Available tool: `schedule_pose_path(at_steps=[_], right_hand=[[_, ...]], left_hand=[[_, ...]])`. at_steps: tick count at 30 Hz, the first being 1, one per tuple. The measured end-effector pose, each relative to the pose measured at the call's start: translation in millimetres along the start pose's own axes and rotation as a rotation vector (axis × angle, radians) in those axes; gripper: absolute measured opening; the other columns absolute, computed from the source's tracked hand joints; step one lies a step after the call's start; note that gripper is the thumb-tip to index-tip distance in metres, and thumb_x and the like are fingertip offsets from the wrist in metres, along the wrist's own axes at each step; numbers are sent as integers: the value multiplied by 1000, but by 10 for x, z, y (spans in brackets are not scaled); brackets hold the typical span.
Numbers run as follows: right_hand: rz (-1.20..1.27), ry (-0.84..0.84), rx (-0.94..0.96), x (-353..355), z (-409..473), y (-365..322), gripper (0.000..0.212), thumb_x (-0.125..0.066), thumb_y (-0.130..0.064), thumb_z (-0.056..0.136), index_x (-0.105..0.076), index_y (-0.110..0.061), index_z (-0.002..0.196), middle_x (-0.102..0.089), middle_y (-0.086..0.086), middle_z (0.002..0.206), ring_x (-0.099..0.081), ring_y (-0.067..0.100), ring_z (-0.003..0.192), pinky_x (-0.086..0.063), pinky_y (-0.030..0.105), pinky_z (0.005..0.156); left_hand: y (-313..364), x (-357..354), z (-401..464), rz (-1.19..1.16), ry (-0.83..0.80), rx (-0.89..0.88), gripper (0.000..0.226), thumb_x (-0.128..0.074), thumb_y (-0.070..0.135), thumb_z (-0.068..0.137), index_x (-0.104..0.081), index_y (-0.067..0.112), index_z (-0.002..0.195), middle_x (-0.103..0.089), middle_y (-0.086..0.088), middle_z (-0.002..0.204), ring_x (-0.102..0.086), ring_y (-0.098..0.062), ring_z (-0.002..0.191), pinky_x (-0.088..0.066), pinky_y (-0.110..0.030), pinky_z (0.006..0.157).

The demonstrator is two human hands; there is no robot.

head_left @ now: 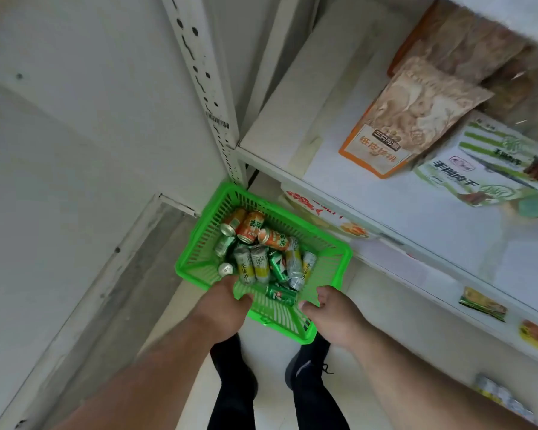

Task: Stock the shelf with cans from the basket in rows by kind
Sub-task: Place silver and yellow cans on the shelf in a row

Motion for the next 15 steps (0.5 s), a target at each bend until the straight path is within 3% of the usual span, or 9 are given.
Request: schedule_pose_path(at_steps=[7, 10, 15], right_hand=[[-31, -22, -11, -237, 768, 145, 76, -64, -46, 99, -33, -10, 159, -50, 11, 155, -64, 26, 123, -45, 27, 88], [-39, -32, -40, -394, 1020, 289, 74, -65, -42, 99, -34, -10, 158, -57, 13, 147, -65, 30, 121, -51, 32, 92], [-60, -72, -55, -591, 1328, 461, 78, -65, -44, 98, -31, -10, 160, -55, 12, 150, -64, 28, 124, -52, 36, 97]], left_hand=[[-186, -444, 805, -62, -22, 38, 68, -56, 39, 98, -29, 16, 155, -48, -13, 149, -60, -31, 121, -48, -31, 94], [-294, -744, 1017, -134, -48, 84, 68, -56, 38, 99, -27, 16, 157, -45, -9, 153, -59, -26, 122, -39, -21, 83], [-395, -1277, 1178, -215, -102, 134, 70, -55, 40, 99, -25, 16, 157, -37, -6, 158, -52, -24, 130, -37, -21, 86]])
Point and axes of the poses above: each hand's wrist, its own z-axis towards the middle knuckle, its own x-axis out of the back of the hand, y = z × x, the point moved 1 cm from there along z, towards the middle knuckle
